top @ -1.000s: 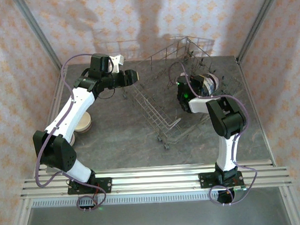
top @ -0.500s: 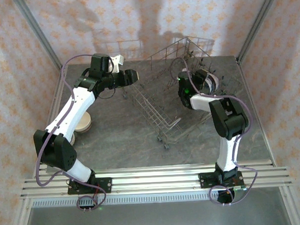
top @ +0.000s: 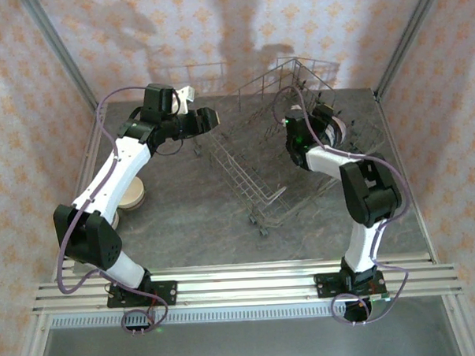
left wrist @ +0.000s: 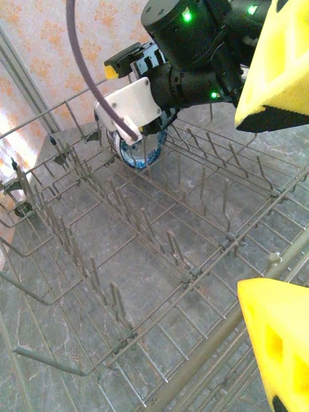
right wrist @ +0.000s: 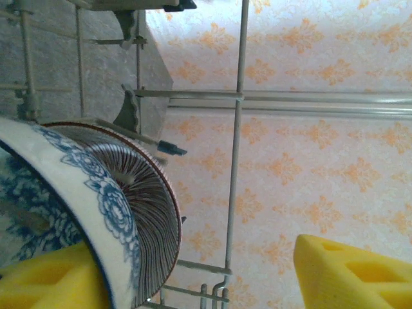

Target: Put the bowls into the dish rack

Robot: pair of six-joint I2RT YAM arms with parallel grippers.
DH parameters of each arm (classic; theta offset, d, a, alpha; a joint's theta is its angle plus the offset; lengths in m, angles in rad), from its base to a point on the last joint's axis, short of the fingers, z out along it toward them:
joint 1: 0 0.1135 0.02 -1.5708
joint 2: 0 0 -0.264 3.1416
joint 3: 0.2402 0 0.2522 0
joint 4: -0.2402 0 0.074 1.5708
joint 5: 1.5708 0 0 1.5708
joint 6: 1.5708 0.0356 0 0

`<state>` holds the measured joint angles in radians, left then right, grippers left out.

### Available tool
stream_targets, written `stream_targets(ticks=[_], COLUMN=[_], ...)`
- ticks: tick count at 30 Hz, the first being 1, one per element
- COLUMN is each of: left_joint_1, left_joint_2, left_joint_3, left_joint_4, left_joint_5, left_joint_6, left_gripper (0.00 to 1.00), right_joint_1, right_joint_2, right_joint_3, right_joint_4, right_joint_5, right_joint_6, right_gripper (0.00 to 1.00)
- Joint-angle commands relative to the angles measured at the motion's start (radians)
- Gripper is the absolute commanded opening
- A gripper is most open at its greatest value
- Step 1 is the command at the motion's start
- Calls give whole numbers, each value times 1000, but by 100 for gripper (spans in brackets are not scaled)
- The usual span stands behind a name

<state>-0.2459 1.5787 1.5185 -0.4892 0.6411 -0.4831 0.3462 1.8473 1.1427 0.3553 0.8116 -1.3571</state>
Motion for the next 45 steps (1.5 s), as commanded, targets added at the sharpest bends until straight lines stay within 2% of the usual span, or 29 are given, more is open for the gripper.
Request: stream_targets(ticks=[1,7,15,21,26,28,30,33,39,45], left_joint_1=[9,9,9,10,46,80,127,217,431,615], left_joint_2=[-2,-7,-62,-97,-146,-167,-198,-245,-334,-342], left_joint_3=[37,40,46,43,46,40,20,-25,-156,-259], left_joint_4=[-19,-24,-114,-165,-260,-308,-361,-445,-548,-590], left_joint_5=[-37,-47,-142,-187,-252,-270,-299,-322,-320,-296], left_joint_6=[-53,-118,-113,-114,-96,-102,-108,-111,-69,22], left_gripper=[63,63,63,63,64,64,64,65,66,66], right_joint_1=[11,13,10,4,7,7,8,19,61,136], right_joint_2=[-92,-118,-143,-136,-184,-196,-201,-204,-201,-188], right_joint_3=[-12,-25,34,58,211,317,444,591,736,766], right_joint_4=[-133,-171,-287,-294,-501,-640,-820,-989,-1120,-1171], right_joint_5=[-90,-170,-212,-208,-255,-300,-407,-570,-841,-967], right_joint_6=[147,269,399,465,599,691,774,861,999,1028], right_gripper=[71,73,73,73,73,73,72,71,68,66])
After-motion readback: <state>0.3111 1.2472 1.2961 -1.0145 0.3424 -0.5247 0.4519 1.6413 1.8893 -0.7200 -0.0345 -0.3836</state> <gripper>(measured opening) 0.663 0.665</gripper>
